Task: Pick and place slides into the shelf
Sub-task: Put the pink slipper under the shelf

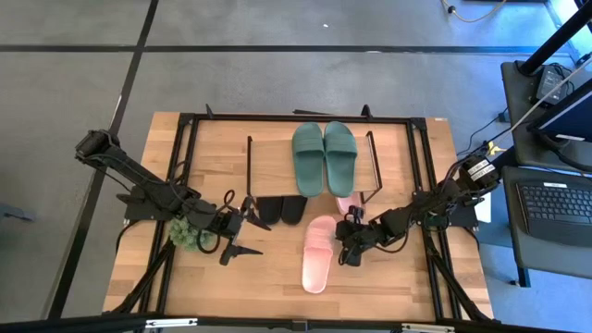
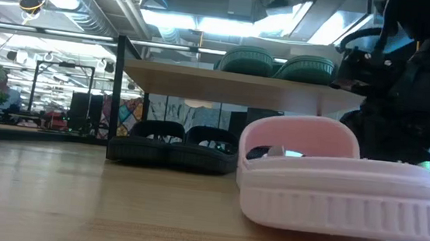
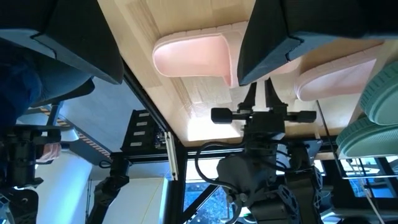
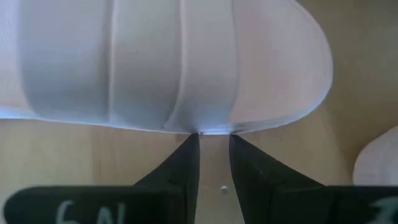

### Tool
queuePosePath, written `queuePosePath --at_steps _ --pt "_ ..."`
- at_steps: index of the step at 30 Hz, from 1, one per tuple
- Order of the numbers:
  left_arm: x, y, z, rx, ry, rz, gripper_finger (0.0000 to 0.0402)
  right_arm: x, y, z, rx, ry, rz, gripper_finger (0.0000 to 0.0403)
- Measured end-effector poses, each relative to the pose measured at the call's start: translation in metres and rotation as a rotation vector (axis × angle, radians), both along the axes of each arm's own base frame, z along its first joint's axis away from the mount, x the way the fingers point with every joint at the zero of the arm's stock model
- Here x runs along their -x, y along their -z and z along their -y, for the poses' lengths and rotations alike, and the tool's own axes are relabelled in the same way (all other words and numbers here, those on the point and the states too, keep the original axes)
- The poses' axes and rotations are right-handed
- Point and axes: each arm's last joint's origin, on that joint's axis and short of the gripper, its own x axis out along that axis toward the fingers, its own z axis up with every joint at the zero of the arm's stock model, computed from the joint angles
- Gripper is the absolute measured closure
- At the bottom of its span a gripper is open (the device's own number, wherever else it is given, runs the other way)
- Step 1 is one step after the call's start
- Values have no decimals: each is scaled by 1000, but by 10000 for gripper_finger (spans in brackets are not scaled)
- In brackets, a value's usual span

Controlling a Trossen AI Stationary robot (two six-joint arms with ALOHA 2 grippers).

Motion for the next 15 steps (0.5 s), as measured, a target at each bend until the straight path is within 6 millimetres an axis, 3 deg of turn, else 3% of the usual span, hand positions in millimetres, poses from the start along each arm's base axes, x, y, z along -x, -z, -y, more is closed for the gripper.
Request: queuePosePath --at_steps 15 --pt "0 2 0 -6 -1 -18 95 -1 0 3 4 6 -4 314"
